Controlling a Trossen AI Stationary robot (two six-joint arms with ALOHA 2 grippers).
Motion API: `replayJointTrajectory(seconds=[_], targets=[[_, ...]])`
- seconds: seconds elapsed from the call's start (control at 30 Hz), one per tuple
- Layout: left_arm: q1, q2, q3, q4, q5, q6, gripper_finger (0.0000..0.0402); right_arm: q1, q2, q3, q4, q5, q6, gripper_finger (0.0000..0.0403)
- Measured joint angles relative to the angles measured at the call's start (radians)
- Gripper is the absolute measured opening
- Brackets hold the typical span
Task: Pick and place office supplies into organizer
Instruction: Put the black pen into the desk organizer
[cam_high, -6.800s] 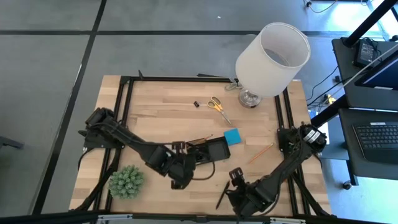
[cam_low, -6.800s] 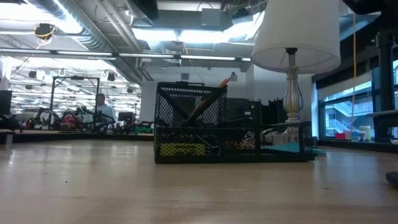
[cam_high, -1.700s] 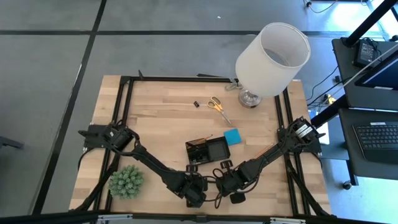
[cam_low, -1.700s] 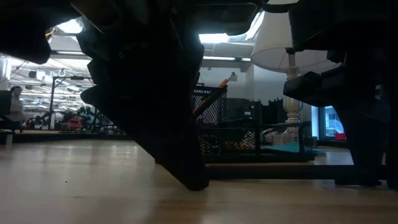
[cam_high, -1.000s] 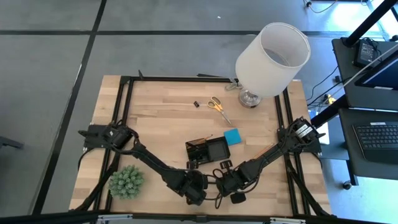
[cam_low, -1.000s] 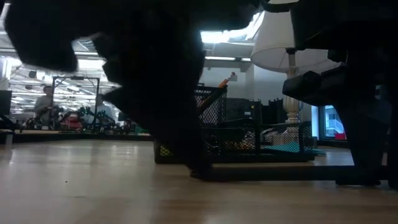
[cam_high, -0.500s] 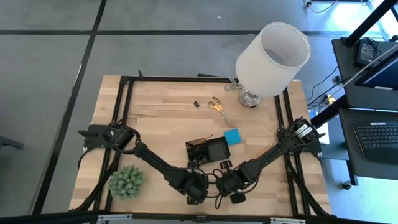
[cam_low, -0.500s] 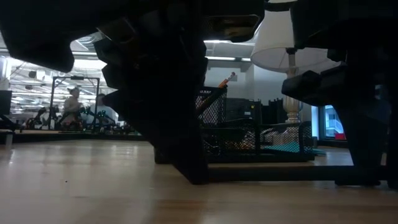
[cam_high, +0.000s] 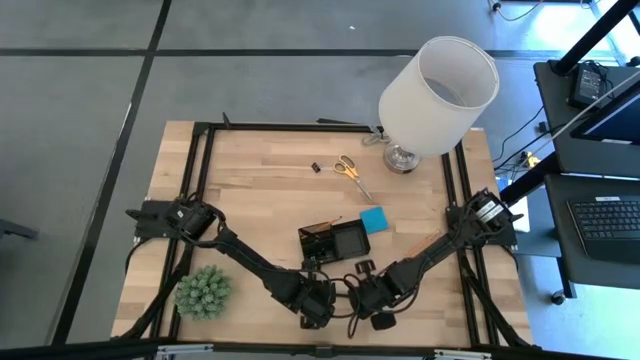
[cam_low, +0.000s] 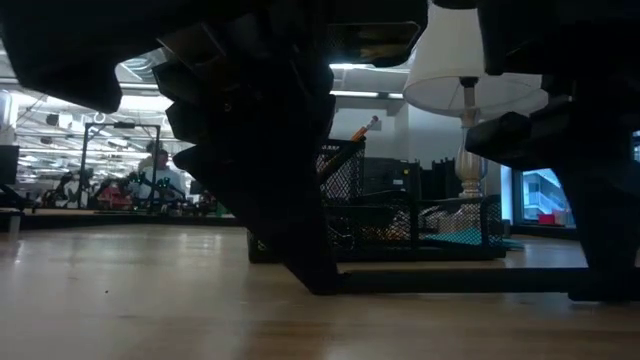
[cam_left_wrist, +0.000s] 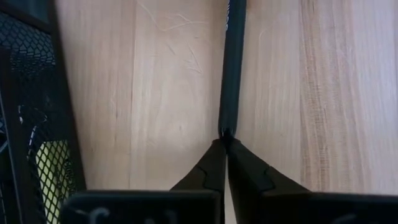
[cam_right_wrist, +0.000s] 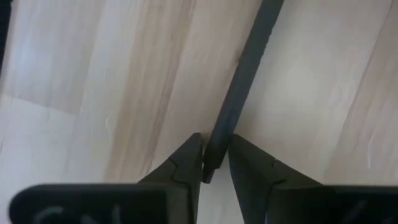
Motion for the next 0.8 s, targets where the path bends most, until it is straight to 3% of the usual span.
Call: replayJointTrajectory(seconds=[0.8], targets=[[-0.001,0.026,-0.002,0.063,0.003,0.0,0.0001,0.02,-0.003,-0.022,0.034,0.056,0.113,0.008]])
